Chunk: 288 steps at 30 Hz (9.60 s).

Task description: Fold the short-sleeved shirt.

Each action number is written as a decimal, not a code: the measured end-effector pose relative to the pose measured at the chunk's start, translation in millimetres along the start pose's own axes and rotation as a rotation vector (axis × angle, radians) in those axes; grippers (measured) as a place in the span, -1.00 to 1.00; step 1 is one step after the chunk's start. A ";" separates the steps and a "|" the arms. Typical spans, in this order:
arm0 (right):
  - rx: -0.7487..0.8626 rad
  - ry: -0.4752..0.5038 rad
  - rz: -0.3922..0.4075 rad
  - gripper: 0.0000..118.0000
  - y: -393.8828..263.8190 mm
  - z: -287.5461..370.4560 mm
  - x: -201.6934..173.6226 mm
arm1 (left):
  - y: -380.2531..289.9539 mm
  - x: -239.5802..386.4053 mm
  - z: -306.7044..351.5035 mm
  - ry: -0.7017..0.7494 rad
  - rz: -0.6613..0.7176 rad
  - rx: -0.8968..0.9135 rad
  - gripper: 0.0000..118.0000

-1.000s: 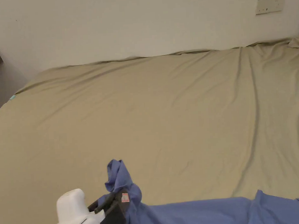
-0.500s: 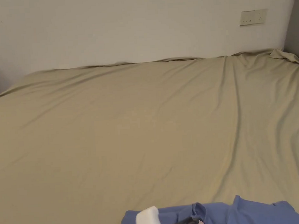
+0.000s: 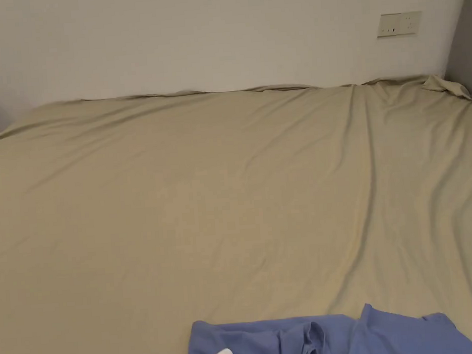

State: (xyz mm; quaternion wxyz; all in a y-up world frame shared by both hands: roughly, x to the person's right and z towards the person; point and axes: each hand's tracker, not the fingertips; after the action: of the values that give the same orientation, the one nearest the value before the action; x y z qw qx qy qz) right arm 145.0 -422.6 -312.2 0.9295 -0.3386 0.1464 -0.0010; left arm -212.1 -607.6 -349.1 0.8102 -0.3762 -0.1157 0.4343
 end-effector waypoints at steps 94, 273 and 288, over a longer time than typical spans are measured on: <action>-0.058 0.115 0.088 -0.95 5.1 -28.1 -37.3 | -20.6 -2.8 8.1 -0.069 -0.051 -0.114 -0.91; 0.568 -0.162 0.102 1.00 180.9 -65.5 -78.9 | 164.1 203.4 168.2 0.559 -0.806 0.778 1.00; 0.507 -0.057 -0.026 1.00 186.5 -67.7 -65.1 | 166.2 203.7 171.4 0.571 -0.791 0.785 1.00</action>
State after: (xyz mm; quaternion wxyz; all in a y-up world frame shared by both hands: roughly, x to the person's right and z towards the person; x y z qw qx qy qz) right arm 46.0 -314.9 -461.1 0.9883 -0.0965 0.1110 -0.0402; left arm -281.4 -302.8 -377.2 0.9864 -0.0805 0.1432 -0.0060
